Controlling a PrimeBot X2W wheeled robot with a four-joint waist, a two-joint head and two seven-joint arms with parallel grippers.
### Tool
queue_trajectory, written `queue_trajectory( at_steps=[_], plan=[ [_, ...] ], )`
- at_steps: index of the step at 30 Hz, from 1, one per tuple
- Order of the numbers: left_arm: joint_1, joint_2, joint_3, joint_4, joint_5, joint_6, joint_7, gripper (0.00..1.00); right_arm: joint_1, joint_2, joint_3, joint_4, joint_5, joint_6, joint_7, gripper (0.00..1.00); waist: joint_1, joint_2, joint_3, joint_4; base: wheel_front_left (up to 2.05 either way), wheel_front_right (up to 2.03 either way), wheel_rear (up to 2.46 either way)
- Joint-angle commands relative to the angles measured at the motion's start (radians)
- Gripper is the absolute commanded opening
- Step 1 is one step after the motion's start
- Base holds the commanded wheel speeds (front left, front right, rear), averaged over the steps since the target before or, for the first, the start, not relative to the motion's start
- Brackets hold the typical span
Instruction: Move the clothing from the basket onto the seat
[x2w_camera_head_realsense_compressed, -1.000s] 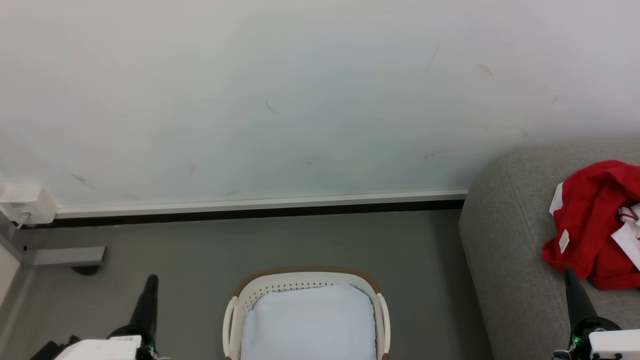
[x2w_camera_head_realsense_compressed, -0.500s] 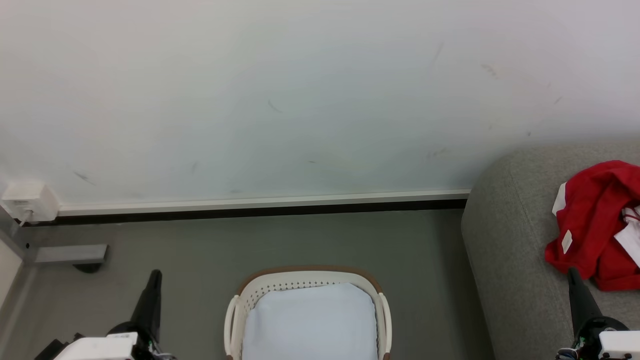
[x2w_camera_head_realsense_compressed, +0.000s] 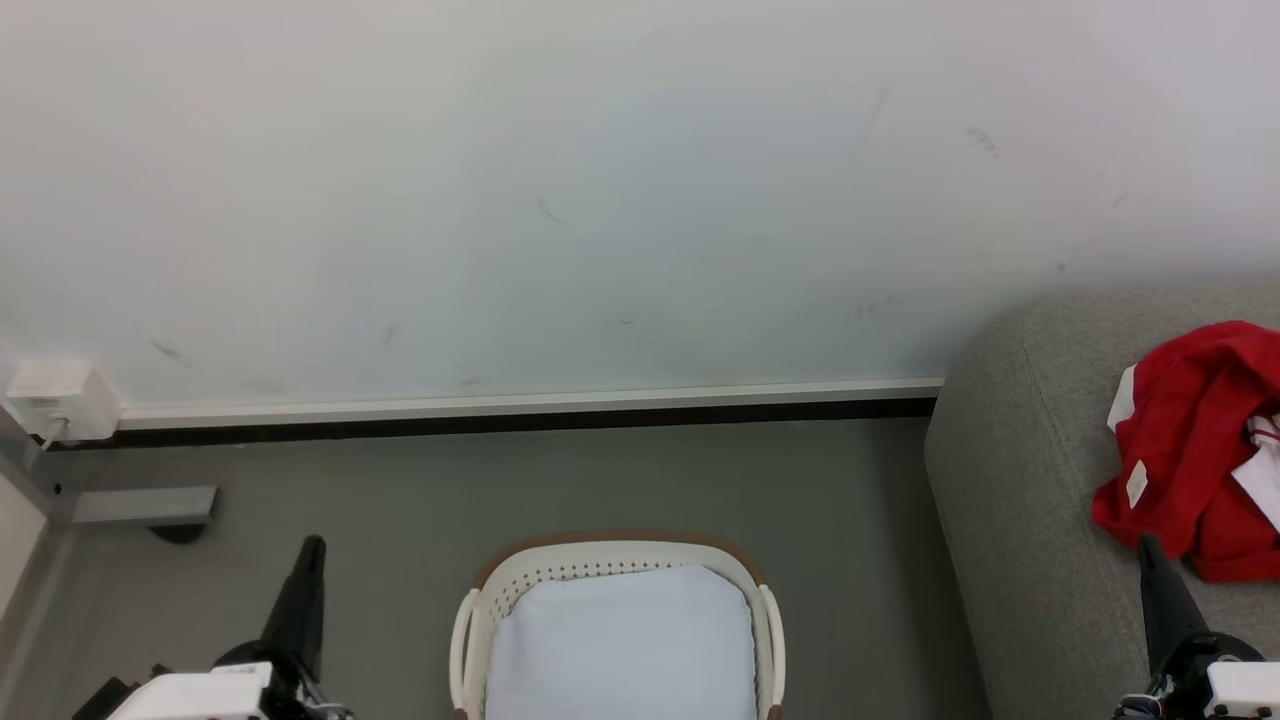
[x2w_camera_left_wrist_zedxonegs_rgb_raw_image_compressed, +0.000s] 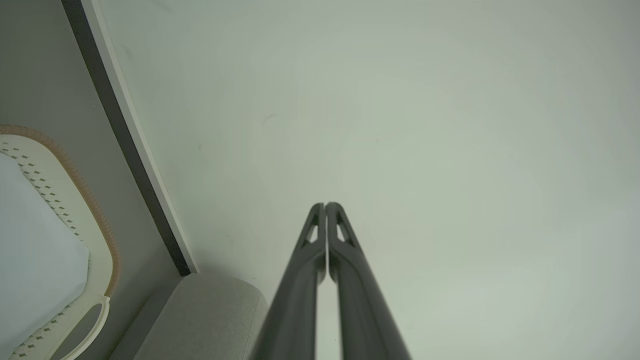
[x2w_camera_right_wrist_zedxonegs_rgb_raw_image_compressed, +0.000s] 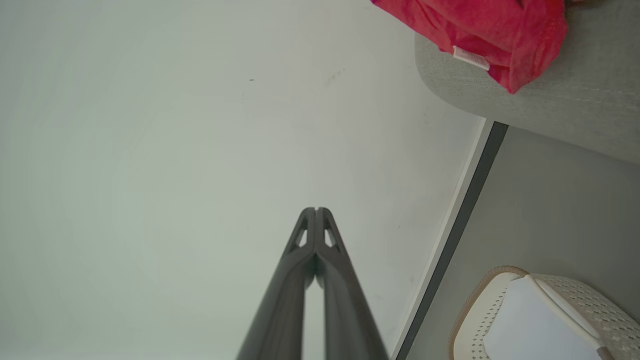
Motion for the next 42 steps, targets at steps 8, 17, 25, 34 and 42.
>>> queue_trajectory(
  at_steps=[8, 17, 25, 34, 42],
  plan=[
    [-0.008, 0.002, 0.000, -0.003, -0.014, -0.004, 0.004, 0.00, -0.012, 0.002, -0.005, -0.005, 0.001, -0.002, 0.002, 0.00, 0.0000, 0.0000, 0.000, 0.000, 0.00, 0.00, 0.00],
    [-0.008, 0.002, 0.000, -0.004, -0.014, -0.004, 0.004, 0.00, -0.012, 0.002, -0.005, -0.005, 0.001, -0.002, 0.002, 0.00, 0.0000, 0.0000, 0.000, 0.000, 0.00, 0.00, 0.00],
    [-0.008, 0.002, 0.000, -0.003, -0.014, -0.004, 0.004, 0.00, -0.012, 0.002, -0.005, -0.005, 0.000, -0.002, 0.003, 0.00, 0.0000, 0.0000, 0.000, 0.000, 0.00, 0.00, 0.00],
    [-0.008, 0.002, 0.000, -0.003, -0.014, -0.004, 0.004, 0.00, -0.012, 0.002, -0.006, -0.005, 0.000, -0.002, 0.003, 0.00, 0.0000, 0.0000, 0.000, 0.000, 0.00, 0.00, 0.00],
    [-0.008, 0.002, 0.000, -0.004, -0.014, -0.004, 0.004, 0.00, -0.012, 0.002, -0.006, -0.005, -0.001, -0.002, 0.003, 0.00, 0.0000, 0.0000, 0.000, 0.000, 0.00, 0.00, 0.00]
  ],
)
